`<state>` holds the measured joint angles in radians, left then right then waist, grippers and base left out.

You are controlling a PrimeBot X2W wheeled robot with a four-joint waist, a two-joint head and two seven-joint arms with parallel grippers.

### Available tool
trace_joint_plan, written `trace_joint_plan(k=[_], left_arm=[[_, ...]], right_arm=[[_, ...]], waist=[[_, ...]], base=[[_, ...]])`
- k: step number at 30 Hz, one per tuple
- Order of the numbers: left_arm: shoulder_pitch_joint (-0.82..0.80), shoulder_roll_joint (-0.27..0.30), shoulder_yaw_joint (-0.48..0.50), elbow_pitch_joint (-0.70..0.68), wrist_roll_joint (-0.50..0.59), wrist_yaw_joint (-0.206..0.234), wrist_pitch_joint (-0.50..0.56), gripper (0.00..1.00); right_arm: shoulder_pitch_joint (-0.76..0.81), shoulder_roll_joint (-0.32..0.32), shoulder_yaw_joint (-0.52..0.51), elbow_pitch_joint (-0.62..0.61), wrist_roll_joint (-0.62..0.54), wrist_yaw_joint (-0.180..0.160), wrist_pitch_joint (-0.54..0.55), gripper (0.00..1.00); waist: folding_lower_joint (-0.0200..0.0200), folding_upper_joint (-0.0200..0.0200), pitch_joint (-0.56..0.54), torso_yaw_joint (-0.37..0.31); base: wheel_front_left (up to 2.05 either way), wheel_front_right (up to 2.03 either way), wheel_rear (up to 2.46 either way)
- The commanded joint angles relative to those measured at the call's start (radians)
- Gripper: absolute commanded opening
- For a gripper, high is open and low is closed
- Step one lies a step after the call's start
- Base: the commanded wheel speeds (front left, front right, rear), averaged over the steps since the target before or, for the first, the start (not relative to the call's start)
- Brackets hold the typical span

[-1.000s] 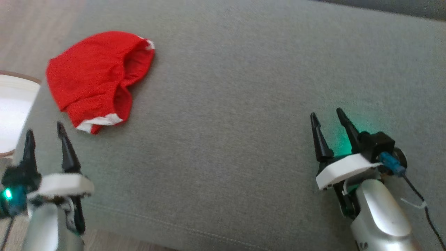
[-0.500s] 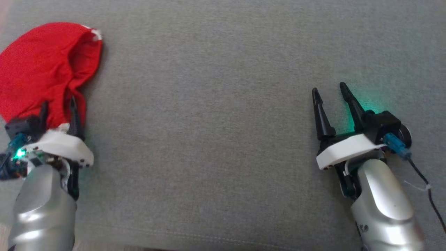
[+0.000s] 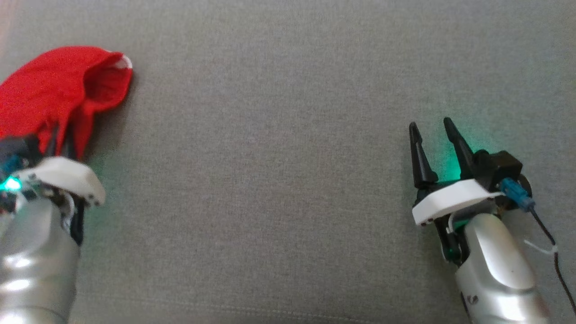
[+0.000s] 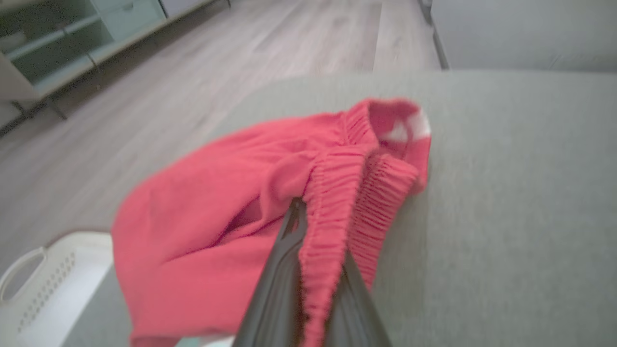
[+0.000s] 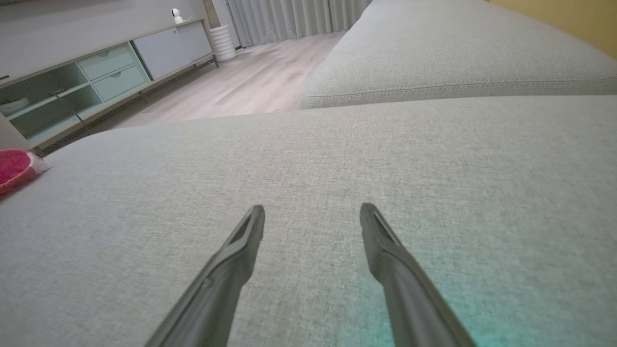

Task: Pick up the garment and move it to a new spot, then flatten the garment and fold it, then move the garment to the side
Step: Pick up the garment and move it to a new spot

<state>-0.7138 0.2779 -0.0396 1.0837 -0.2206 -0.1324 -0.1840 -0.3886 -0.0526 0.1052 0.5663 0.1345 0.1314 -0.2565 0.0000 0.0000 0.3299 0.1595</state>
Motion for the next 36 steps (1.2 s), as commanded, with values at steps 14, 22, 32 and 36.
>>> trace_joint_plan(k=[14,22,32,36], left_arm=[[-0.157,0.061,-0.184,-0.433,0.012,0.002,-0.073,0.0],[-0.117,-0.073,-0.326,-0.572,-0.048,0.002,-0.061,0.0],[0.035,-0.203,-0.395,-0.507,-0.065,0.058,-0.077,1.0],[0.139,-0.201,-0.329,-0.509,-0.056,0.113,-0.077,1.0]], right_arm=[[0.061,0.002,0.064,-0.021,0.125,-0.001,-0.005,1.0],[0.072,0.002,0.06,-0.026,0.14,-0.001,-0.005,1.0],[0.098,0.002,0.045,-0.028,0.146,-0.001,-0.005,1.0],[0.101,0.002,0.046,-0.038,0.142,-0.001,-0.005,1.0]], waist=[[0.0,0.0,-0.165,-0.188],[0.0,0.0,-0.168,-0.377],[0.0,0.0,-0.172,-0.435],[0.0,0.0,-0.185,-0.404]], base=[[0.0,0.0,0.0],[0.0,0.0,0.0],[0.0,0.0,0.0],[0.0,0.0,0.0]])
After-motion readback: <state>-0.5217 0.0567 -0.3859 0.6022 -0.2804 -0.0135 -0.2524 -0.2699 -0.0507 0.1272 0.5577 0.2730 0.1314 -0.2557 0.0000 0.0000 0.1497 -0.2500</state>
